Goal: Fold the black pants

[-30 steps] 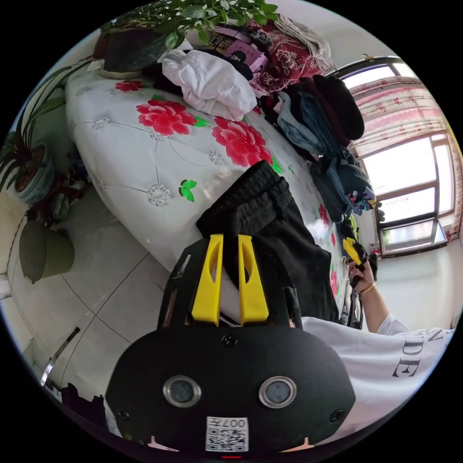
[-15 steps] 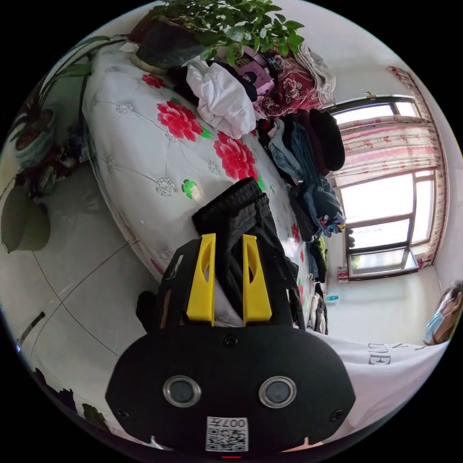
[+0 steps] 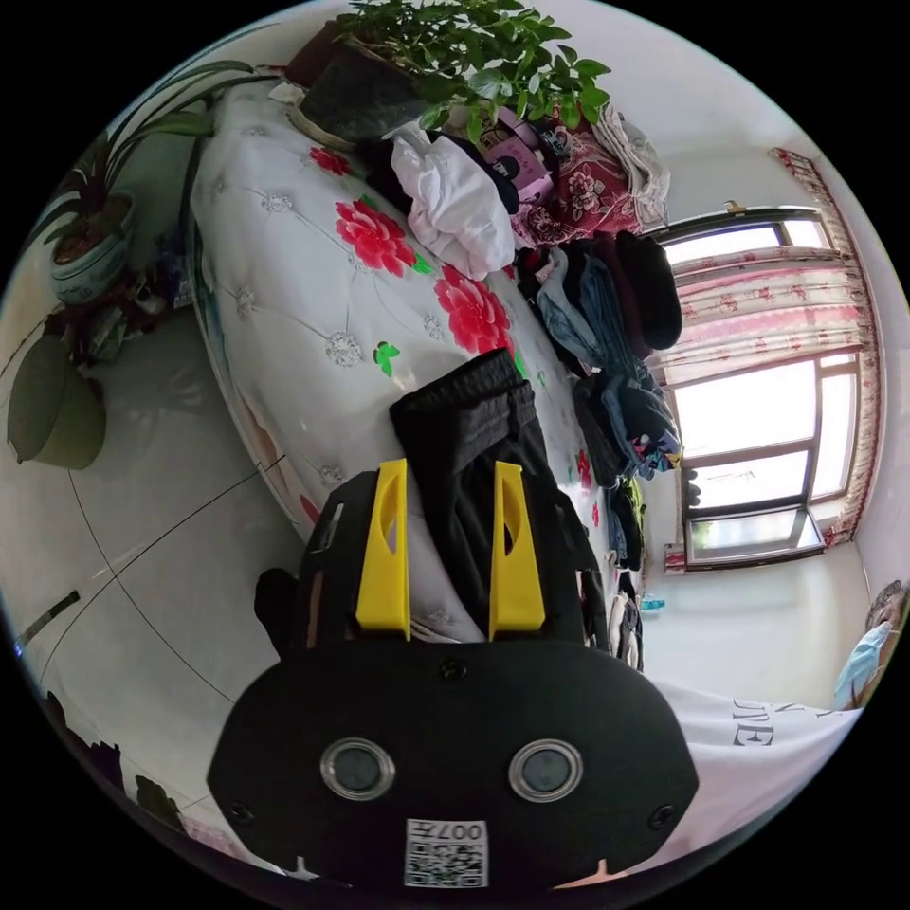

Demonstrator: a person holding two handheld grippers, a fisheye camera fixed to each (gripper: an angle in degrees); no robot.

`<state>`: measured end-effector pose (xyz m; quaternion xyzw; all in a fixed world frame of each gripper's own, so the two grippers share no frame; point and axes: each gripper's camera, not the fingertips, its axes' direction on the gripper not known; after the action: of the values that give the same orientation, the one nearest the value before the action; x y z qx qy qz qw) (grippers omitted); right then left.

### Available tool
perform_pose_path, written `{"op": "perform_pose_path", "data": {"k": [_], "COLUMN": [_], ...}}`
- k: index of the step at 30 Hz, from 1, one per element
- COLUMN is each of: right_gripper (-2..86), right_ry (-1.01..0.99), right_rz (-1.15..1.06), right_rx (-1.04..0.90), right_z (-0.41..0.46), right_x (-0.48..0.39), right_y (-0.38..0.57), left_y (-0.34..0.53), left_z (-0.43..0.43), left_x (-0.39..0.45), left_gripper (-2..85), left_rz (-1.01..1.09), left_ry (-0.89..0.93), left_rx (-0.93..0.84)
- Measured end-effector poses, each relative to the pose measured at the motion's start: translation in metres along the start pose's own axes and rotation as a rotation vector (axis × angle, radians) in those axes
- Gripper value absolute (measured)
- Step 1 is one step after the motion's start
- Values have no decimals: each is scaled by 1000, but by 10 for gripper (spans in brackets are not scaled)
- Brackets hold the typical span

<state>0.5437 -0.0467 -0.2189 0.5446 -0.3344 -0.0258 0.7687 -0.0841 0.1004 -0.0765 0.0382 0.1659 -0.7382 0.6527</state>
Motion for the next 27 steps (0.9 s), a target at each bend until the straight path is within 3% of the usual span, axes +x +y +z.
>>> {"op": "perform_pose_path", "data": {"k": [2,5,9,11,13,18,21,24,27], "right_gripper": [7,11,18,21,22,16,16,20,29], "right_ry": [-139,-264,-339,-271,-312,-289,-267,-293,-311], "right_rz": [-363,-733,-893,-891,-840,-837,-766,-666,-534], "right_rx": [-168,-398,-771,-1073,-1093,-920,-875,-846,-734], "right_z": [29,73,154,205,207,174,166,156,135], "right_x": [-103,-210,-261,-260,-261,-267,-256,-240,-217], "right_y": [3,56,159,220,232,208,184,158,126], "left_y": [3,1,-6,-10,-11,-4,1,3,6], "left_z": [6,16,39,61,68,83,89,84,82], "left_x": [-9,-18,-26,-35,-40,-58,-67,-24,66], "left_gripper": [137,153,172,173,159,85,55,49,49], "left_rz": [6,7,26,13,-4,-36,-72,110,467], "left_ry": [10,78,134,154,169,169,290,358,407], "left_rx": [-8,5,-33,-70,-45,-16,10,56,-1]}}
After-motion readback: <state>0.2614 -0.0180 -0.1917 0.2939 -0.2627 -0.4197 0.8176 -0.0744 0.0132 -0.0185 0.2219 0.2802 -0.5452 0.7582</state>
